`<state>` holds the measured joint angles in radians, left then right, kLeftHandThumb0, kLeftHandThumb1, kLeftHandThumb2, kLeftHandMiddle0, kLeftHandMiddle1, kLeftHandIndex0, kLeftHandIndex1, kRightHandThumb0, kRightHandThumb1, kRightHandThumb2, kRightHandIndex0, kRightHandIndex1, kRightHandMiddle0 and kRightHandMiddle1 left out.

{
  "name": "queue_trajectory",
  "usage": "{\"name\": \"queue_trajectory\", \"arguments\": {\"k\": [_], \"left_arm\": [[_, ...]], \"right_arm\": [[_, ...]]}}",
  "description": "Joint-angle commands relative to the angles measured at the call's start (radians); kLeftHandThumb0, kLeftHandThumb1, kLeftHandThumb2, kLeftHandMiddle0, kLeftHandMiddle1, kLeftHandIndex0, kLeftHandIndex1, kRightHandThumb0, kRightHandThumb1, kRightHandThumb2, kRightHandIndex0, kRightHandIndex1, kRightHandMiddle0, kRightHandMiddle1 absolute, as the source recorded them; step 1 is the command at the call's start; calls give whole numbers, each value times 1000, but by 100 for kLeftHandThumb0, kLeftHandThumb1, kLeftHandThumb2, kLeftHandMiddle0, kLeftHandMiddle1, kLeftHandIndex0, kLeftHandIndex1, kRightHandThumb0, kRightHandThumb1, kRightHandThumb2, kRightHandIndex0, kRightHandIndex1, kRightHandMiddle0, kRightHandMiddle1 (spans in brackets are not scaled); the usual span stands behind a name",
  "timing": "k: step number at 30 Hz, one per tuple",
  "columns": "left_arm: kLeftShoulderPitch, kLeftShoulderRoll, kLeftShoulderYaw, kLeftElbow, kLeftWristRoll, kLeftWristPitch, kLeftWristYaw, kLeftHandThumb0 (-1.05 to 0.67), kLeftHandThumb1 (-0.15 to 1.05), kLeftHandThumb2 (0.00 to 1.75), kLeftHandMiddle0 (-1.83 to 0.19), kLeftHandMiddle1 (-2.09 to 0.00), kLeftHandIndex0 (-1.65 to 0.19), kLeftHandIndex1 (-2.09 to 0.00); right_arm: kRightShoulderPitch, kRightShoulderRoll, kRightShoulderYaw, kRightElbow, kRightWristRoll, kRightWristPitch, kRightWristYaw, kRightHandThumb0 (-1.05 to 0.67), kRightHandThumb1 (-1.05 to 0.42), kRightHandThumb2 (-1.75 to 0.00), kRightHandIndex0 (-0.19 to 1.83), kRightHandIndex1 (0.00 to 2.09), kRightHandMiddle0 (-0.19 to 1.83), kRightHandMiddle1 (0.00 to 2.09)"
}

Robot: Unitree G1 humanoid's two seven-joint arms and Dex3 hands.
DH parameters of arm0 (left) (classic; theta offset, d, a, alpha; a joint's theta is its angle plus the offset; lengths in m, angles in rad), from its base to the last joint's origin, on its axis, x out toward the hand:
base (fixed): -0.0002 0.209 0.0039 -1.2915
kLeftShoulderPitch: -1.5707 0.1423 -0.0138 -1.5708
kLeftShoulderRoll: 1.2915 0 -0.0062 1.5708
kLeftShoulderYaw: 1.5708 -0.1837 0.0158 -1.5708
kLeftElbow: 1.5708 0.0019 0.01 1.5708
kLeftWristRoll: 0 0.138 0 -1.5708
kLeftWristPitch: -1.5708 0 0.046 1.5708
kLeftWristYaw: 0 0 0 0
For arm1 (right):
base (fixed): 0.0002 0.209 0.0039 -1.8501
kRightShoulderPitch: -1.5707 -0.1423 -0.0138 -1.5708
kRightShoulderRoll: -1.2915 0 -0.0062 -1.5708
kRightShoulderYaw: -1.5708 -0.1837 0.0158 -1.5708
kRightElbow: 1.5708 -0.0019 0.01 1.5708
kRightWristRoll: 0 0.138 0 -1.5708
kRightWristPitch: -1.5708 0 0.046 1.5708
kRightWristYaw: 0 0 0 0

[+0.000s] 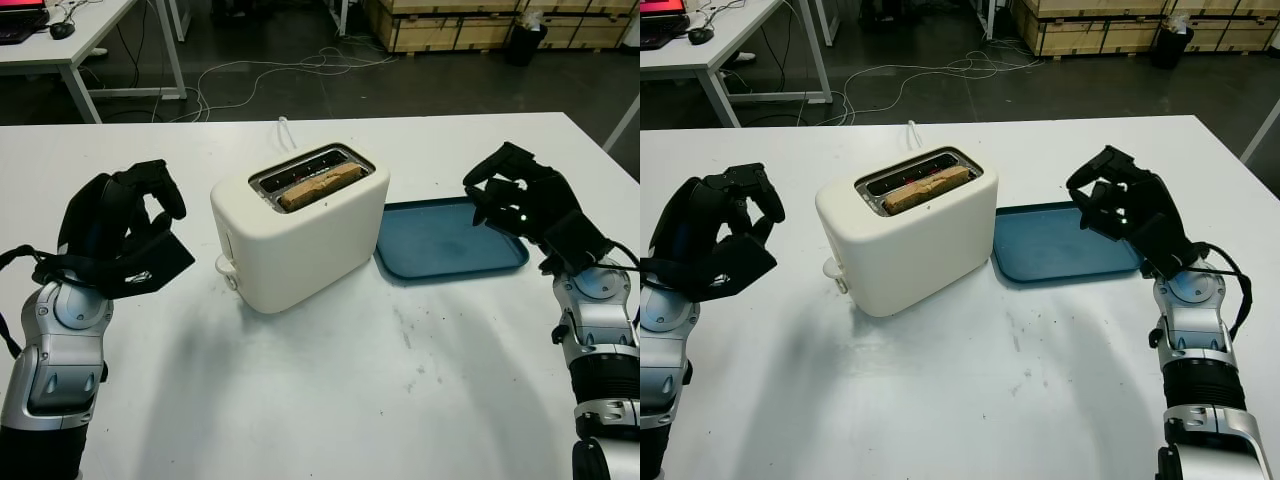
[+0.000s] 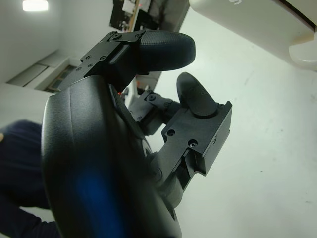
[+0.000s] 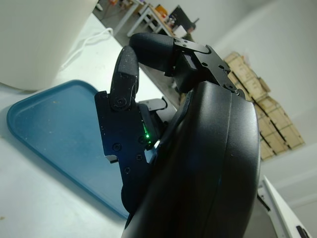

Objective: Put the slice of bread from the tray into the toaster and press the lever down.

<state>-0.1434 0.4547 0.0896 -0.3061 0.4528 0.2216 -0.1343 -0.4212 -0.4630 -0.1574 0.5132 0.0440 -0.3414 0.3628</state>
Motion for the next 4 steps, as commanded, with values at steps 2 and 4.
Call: {"name": "queue_trajectory", "arguments": {"k": [2, 4], "left_arm": [[-7, 6, -6, 2, 9, 0, 3, 10, 57, 99, -99, -175, -71, -175], [-8, 5, -6, 3, 8, 3, 3, 9, 57, 100, -97, -175, -71, -175]], "right_arm": [[-16, -7, 0, 2, 7, -22, 9, -15, -92, -44, 77, 175, 44, 168], [-14, -8, 1, -4, 3, -10, 6, -16, -92, -44, 76, 175, 44, 168]]}}
